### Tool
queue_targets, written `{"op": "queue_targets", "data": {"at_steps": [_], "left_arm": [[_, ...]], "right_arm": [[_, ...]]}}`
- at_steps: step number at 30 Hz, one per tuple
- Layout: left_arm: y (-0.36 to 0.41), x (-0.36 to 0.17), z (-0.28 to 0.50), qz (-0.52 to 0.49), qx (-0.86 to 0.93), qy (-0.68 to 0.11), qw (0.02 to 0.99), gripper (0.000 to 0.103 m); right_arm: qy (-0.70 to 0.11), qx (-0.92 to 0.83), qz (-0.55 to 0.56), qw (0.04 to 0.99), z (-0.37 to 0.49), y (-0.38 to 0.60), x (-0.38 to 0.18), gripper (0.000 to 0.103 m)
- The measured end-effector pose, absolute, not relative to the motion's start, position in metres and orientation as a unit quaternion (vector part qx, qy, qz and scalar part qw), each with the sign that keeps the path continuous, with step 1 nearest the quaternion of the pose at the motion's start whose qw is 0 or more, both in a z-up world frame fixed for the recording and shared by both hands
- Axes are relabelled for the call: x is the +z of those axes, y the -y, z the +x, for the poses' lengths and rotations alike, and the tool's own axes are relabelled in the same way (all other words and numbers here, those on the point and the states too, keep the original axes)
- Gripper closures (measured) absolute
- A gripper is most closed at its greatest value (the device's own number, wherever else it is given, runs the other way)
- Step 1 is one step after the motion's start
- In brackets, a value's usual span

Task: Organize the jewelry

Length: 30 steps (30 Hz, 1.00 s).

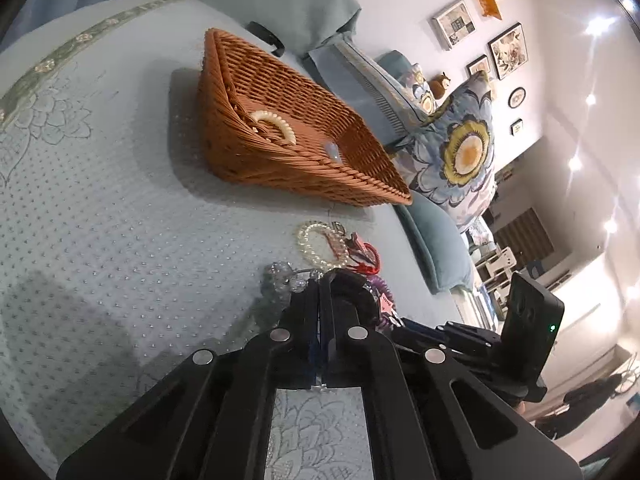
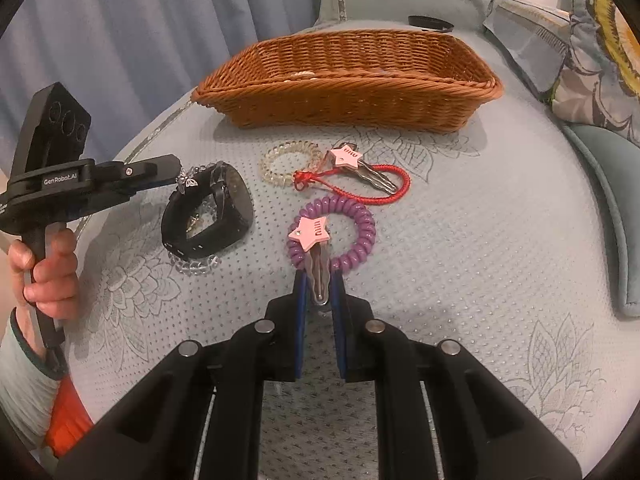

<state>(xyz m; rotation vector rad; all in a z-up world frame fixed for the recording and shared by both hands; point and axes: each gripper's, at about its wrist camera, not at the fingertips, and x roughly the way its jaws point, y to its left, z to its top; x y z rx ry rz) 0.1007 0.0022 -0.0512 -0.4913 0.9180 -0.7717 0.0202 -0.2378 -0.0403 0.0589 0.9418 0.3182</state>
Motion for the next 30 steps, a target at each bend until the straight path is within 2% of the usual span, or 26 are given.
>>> {"op": "queue_targets", "data": {"at_steps": [3,4,5,6,7,8,9,10,11,12,17,19,26,30], "left_arm": [[-0.002,-0.05,0.101,-0.233,-0.371,-0.429,0.79,0.103],[-0.002,-0.049,0.102,-0.235,-0.37,-0.429,0.79,0.098],[0.0,-0.048,0.103,-0.236,-0.363,-0.428,0.793,0.089],[0.001,-0.048,0.104,-0.234,-0.361,-0.429,0.794,0.067],[0.002,-0.049,0.104,-0.232,-0.356,-0.427,0.798,0.059],[0.003,-0.049,0.105,-0.232,-0.352,-0.427,0.8,0.058],[0.005,-0.051,0.107,-0.234,-0.353,-0.43,0.797,0.059],[0.006,-0.053,0.109,-0.235,-0.354,-0.433,0.795,0.064],[0.009,-0.056,0.111,-0.234,-0.352,-0.44,0.792,0.074],[0.01,-0.058,0.112,-0.231,-0.348,-0.445,0.792,0.079],[0.01,-0.062,0.115,-0.239,-0.348,-0.444,0.791,0.09],[0.008,-0.06,0.114,-0.244,-0.346,-0.434,0.795,0.1],[-0.016,-0.043,0.095,-0.227,-0.304,-0.406,0.831,0.1],[-0.025,-0.037,0.076,-0.152,-0.228,-0.417,0.867,0.1]], "right_arm": [[-0.45,0.152,0.035,0.879,0.021,0.24,-0.04,0.093],[-0.45,0.152,0.036,0.879,0.021,0.241,-0.04,0.093],[-0.45,0.153,0.037,0.879,0.021,0.241,-0.041,0.093],[-0.45,0.155,0.037,0.879,0.021,0.24,-0.041,0.093],[-0.451,0.156,0.038,0.878,0.021,0.24,-0.042,0.093],[-0.451,0.158,0.037,0.877,0.021,0.239,-0.042,0.093],[-0.452,0.159,0.036,0.877,0.021,0.239,-0.043,0.093],[-0.452,0.16,0.035,0.877,0.021,0.238,-0.043,0.093],[-0.452,0.161,0.034,0.877,0.021,0.237,-0.043,0.093],[-0.452,0.162,0.034,0.876,0.021,0.237,-0.044,0.093],[-0.452,0.162,0.036,0.876,0.02,0.236,-0.044,0.093],[-0.449,0.16,0.034,0.878,0.019,0.236,-0.042,0.093],[-0.449,0.161,0.047,0.878,0.017,0.238,-0.039,0.093],[-0.452,0.164,0.047,0.876,0.006,0.231,-0.036,0.093]]}}
